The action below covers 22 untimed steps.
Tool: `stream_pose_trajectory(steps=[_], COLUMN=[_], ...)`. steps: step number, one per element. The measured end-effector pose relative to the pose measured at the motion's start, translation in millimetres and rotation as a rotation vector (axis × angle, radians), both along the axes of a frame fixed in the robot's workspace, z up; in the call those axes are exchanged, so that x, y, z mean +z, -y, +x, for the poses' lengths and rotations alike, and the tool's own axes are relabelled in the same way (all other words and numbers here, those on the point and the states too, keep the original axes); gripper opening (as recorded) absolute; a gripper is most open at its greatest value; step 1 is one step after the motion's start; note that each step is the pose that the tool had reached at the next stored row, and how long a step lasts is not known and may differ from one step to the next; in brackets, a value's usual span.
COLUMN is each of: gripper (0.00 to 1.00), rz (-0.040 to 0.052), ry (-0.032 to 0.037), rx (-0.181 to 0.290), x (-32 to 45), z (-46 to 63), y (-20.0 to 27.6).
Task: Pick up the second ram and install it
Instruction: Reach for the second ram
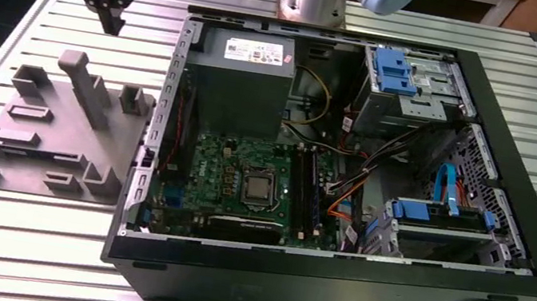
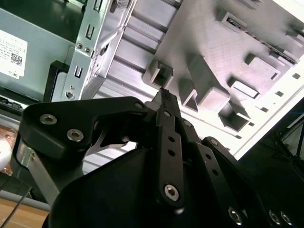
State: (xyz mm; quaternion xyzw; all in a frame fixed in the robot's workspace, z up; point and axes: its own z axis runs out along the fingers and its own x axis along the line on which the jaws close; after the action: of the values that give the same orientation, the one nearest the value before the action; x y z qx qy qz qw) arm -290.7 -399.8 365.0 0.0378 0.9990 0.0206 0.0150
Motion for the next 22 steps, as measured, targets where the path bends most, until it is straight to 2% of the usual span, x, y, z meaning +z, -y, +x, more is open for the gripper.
stream_pose_trajectory(steps=[17,22], gripper=[0.10,0.10], rz=[0.0000,0.0000], ry=[0.0001,0.0001], rx=[0.000,0.000], x=[-4.3,-6.3], z=[0.0,-1.0], y=[22.0,30.1])
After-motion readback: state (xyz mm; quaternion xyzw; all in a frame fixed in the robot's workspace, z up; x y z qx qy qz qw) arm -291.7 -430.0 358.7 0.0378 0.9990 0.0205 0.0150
